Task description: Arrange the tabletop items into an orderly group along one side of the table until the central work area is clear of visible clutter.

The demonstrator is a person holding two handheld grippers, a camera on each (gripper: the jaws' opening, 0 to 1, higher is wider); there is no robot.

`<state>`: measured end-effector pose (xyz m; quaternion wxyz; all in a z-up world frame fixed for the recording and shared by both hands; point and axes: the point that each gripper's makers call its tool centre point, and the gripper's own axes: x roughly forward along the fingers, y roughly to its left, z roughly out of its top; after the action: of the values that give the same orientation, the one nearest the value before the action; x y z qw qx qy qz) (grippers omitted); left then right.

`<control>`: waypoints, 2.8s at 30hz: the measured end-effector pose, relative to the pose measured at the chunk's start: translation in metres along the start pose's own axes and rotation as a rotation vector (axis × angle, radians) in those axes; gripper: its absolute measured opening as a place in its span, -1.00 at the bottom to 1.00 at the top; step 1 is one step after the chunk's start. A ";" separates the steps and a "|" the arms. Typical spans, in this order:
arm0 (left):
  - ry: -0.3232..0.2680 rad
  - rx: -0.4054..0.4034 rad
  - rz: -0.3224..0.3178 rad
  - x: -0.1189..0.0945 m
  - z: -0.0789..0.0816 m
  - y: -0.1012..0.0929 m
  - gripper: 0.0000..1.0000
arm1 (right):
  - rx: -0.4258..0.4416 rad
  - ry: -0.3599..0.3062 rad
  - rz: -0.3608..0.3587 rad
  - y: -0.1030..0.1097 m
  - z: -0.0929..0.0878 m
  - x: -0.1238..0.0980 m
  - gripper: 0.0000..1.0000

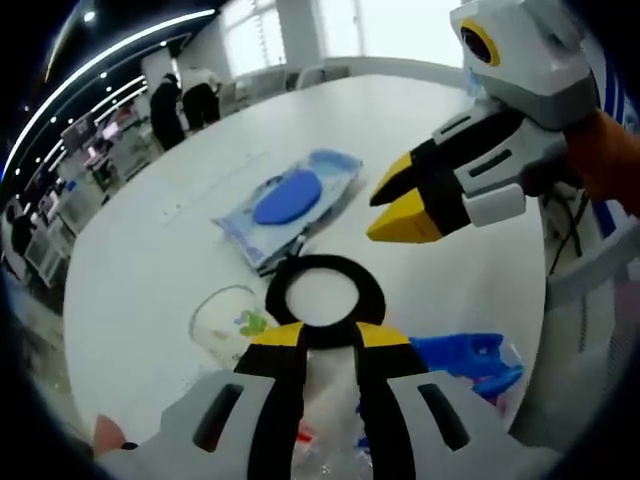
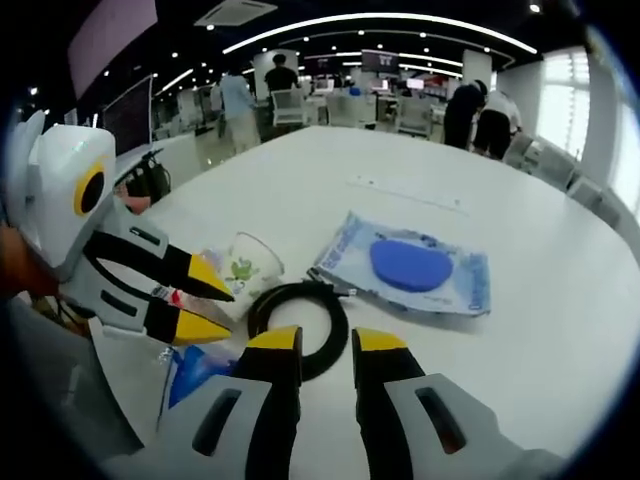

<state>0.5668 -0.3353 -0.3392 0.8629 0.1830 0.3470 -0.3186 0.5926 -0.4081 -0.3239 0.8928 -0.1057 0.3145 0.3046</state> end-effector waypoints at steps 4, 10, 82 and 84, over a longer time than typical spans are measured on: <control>-0.008 -0.013 0.002 0.005 0.005 0.005 -0.65 | 0.008 0.013 0.005 -0.002 -0.005 0.005 -0.60; 0.001 -0.015 0.001 0.016 0.007 0.010 -0.64 | 0.015 0.039 0.018 -0.002 -0.014 0.014 -0.59; 0.102 0.114 0.028 0.075 0.001 0.038 -0.55 | 0.061 0.150 -0.012 -0.001 -0.038 0.065 -0.60; 0.099 0.111 0.027 0.075 0.002 0.038 -0.54 | 0.061 0.152 -0.014 -0.001 -0.039 0.066 -0.60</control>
<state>0.6354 -0.3402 -0.3883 0.8374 0.2508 0.3687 -0.3161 0.6147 -0.3924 -0.3955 0.8713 -0.1033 0.3898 0.2798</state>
